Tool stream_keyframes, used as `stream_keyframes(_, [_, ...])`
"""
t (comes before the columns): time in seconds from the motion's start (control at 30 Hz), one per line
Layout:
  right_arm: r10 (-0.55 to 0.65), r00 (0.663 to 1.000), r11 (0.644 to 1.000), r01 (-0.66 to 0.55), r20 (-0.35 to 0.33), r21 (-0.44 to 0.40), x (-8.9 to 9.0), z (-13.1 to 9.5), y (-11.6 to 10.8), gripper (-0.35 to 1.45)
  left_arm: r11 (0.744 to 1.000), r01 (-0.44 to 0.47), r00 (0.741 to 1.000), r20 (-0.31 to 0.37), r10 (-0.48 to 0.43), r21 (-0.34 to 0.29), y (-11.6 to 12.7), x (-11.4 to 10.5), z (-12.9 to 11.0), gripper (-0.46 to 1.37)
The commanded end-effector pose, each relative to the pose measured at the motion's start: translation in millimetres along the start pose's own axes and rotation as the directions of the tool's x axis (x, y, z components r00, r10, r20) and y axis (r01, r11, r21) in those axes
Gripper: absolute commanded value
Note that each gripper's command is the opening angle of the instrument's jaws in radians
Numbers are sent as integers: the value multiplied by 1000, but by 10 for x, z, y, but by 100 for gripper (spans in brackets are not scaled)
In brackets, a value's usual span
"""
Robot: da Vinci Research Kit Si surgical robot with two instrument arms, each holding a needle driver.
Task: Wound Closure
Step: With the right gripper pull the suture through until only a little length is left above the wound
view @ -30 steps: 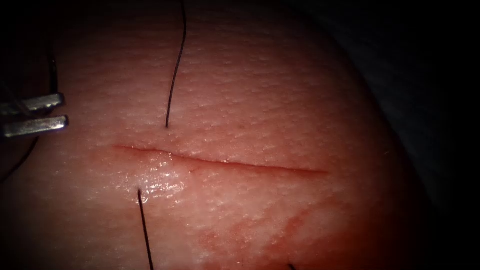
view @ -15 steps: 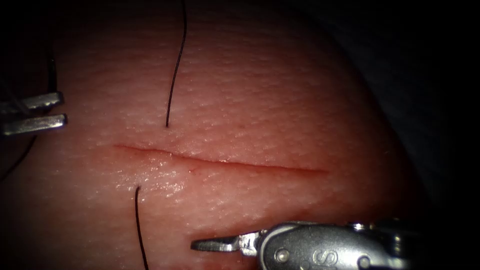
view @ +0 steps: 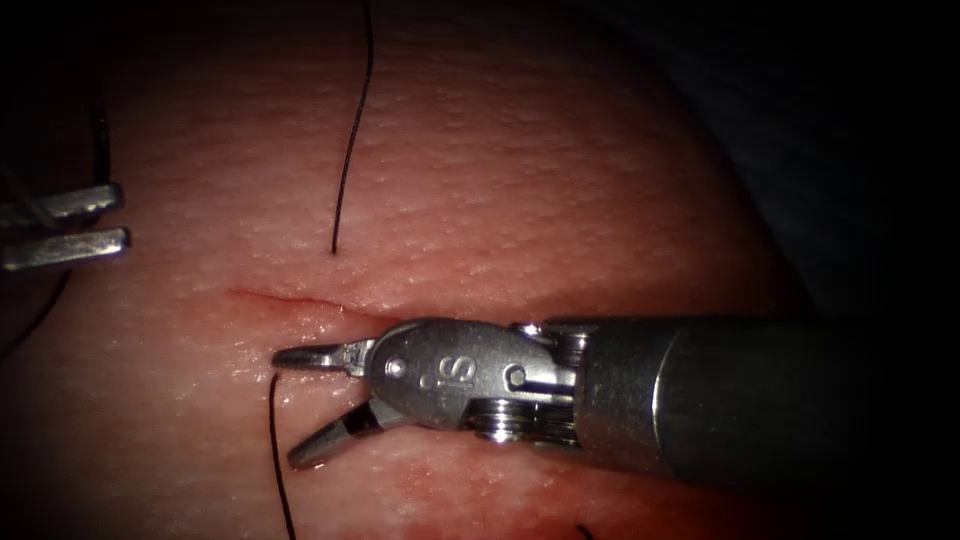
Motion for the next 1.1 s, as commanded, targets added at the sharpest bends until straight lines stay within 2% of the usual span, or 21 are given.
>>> stream_keyframes(0.03, [-7, 1000, 1000, 7, 3, 13, -1, 1, 1, 127, 1000, 0, 1000, 0, 0, -12, 0, -1, 1, -35])
stream_keyframes(0.2, [-11, 1000, 1000, 11, 9, 10, -6, 6, 3, 113, 1000, 0, 1000, 0, 0, -11, 0, -1, 1, -35])
stream_keyframes(0.23, [-11, 1000, 1000, 11, 8, 11, -5, 4, 2, 83, 1000, 0, 1000, 0, 0, -11, 0, -1, 1, -35])
stream_keyframes(0.27, [-11, 1000, 1000, 11, 8, 11, -5, 4, 2, 83, 1000, 0, 1000, 0, 0, -11, 0, -1, 1, -35])
stream_keyframes(0.3, [-18, 1000, 1000, 18, 6, 25, -6, 3, 0, -4, 1000, 0, 1000, 0, 0, -11, 0, -1, 1, -35])
stream_keyframes(0.37, [-14, 1000, 998, 14, 1, 56, -6, 2, -1, -35, 1000, 0, 1000, 0, 0, -11, 0, -1, 1, -35])
stream_keyframes(0.4, [-16, 1000, 997, 17, -3, 80, -7, 2, -1, -35, 1000, 0, 1000, 0, 0, -11, 1, -1, 1, -35])
stream_keyframes(0.6, [-23, 1000, 995, 23, -8, 99, -7, -2, -2, -35, 1000, 0, 1000, 0, 0, -11, 1, -1, 0, -35])
stream_keyframes(0.77, [-26, 1000, 994, 25, 8, 102, -6, -22, -13, -35, 1000, 0, 1000, 0, 0, -11, 1, -1, 1, -35])
stream_keyframes(0.97, [-27, 1000, 994, 25, 13, 109, 7, -67, -47, -35, 1000, 0, 1000, 0, 0, -8, 0, -1, 1, -35])
stream_keyframes(1.1, [-29, 1000, 992, 27, 12, 123, 16, -84, -70, -35, 1000, 0, 1000, 0, 0, -8, 1, -1, 1, -35])
